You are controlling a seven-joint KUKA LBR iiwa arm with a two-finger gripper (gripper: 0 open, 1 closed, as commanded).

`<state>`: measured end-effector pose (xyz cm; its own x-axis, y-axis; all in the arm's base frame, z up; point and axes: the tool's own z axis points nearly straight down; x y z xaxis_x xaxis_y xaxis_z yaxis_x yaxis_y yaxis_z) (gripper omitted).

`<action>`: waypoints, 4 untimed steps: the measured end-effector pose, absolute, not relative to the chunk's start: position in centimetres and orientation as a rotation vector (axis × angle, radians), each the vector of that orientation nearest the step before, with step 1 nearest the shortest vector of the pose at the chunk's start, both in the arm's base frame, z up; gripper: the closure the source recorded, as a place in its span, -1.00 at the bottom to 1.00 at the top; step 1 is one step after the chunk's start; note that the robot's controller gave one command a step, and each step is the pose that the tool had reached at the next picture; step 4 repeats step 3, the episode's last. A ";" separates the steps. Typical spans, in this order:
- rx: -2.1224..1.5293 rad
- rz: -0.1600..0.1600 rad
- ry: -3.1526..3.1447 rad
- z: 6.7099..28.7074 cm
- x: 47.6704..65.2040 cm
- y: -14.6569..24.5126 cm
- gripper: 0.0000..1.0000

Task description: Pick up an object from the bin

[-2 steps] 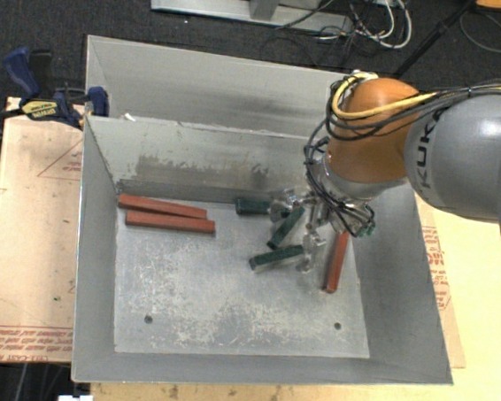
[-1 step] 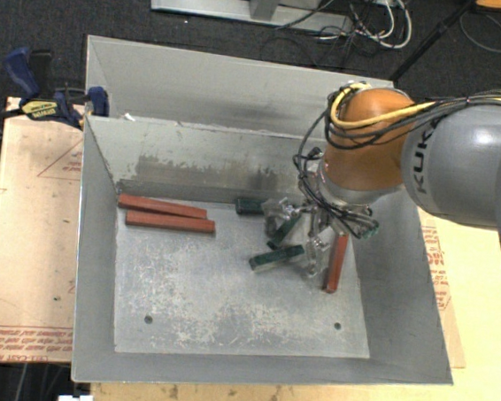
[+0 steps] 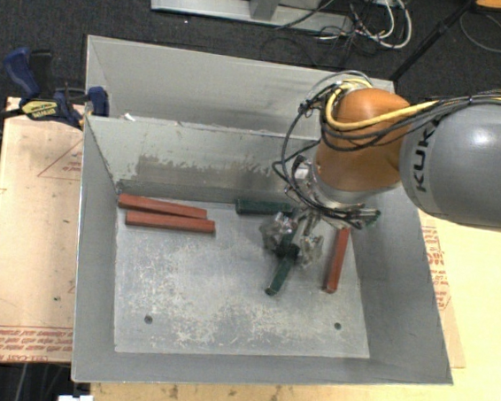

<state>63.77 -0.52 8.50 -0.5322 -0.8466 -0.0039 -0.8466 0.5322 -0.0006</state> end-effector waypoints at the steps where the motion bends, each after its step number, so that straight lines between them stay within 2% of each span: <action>1: -1.518 0.003 2.747 8.5 63.8 -0.5 1.00; 2: -1.530 0.004 2.743 11.7 63.3 -1.5 1.00; 3: -1.622 0.001 2.685 25.0 65.4 1.6 1.00; 4: -1.622 0.001 2.685 25.0 65.4 1.6 1.00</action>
Offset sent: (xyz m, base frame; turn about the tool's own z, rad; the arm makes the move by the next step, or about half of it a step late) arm -0.0058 -0.0144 0.0434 -0.0131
